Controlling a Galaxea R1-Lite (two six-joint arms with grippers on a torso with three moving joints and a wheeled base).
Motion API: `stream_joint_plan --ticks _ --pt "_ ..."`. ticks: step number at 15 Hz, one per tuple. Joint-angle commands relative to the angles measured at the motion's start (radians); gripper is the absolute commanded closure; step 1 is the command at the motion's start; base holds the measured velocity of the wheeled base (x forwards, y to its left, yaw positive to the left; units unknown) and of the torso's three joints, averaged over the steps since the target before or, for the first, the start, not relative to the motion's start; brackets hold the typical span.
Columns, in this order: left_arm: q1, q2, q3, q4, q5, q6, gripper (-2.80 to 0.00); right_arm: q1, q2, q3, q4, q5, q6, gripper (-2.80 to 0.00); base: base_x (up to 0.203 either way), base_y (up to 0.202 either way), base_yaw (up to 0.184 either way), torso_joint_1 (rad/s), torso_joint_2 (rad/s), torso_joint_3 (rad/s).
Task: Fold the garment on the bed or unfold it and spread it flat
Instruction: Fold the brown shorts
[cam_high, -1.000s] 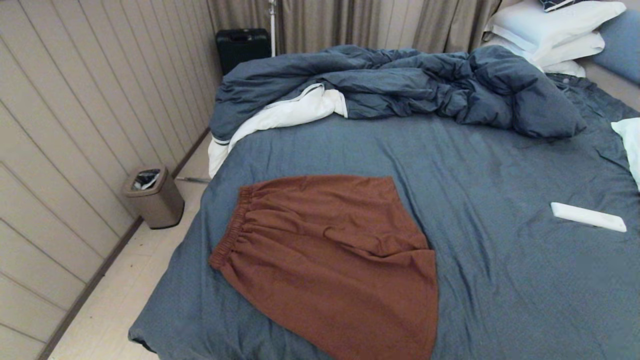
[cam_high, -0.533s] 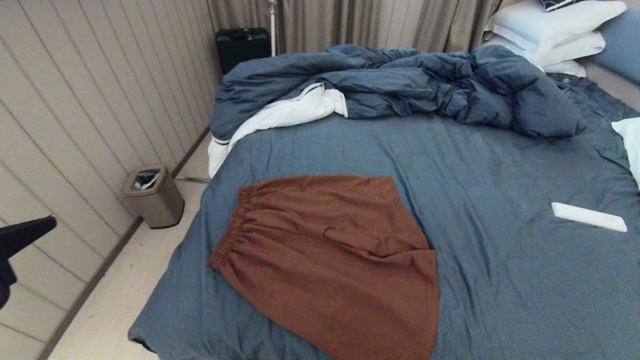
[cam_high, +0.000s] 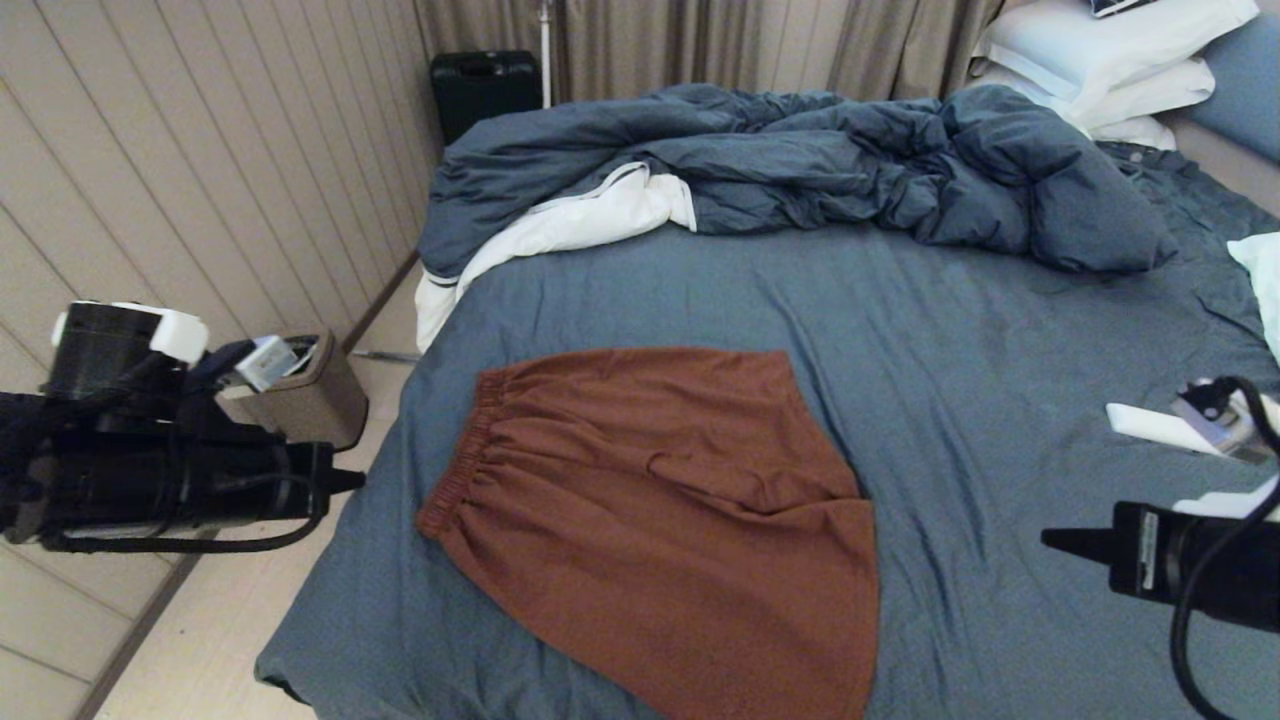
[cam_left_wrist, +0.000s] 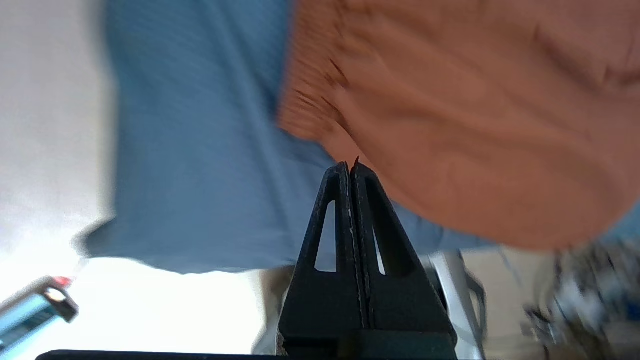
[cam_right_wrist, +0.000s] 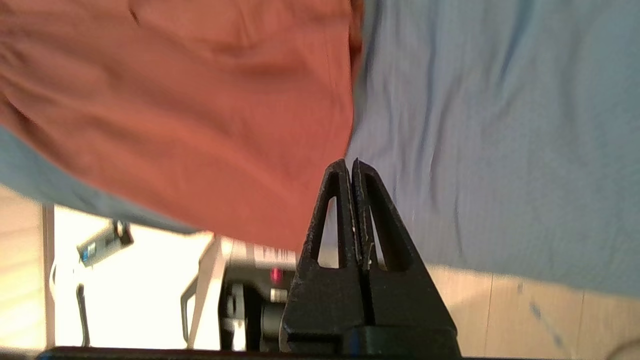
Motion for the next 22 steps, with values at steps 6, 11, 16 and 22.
stream_joint_plan --ticks 6,11,16,22 --pt "-0.024 0.255 -0.086 0.000 -0.069 -0.003 -2.80 0.003 0.102 0.002 -0.035 0.059 -0.009 0.00 0.000 0.000 0.000 0.000 0.00 0.000" --pt "-0.040 0.391 -0.177 -0.005 -0.068 0.018 -2.80 -0.004 0.119 0.017 -0.056 0.100 -0.016 0.00 0.000 0.000 0.000 0.000 0.00 0.000" --pt "-0.065 0.473 -0.232 -0.017 -0.108 0.040 -2.80 -0.033 0.143 0.045 -0.116 0.115 -0.021 0.00 0.000 0.000 0.000 0.000 0.00 0.000" --pt "-0.005 0.509 -0.243 -0.114 -0.104 0.048 -2.80 -0.089 0.153 0.056 -0.148 0.157 -0.036 0.00 0.000 0.000 0.000 0.000 0.00 0.000"
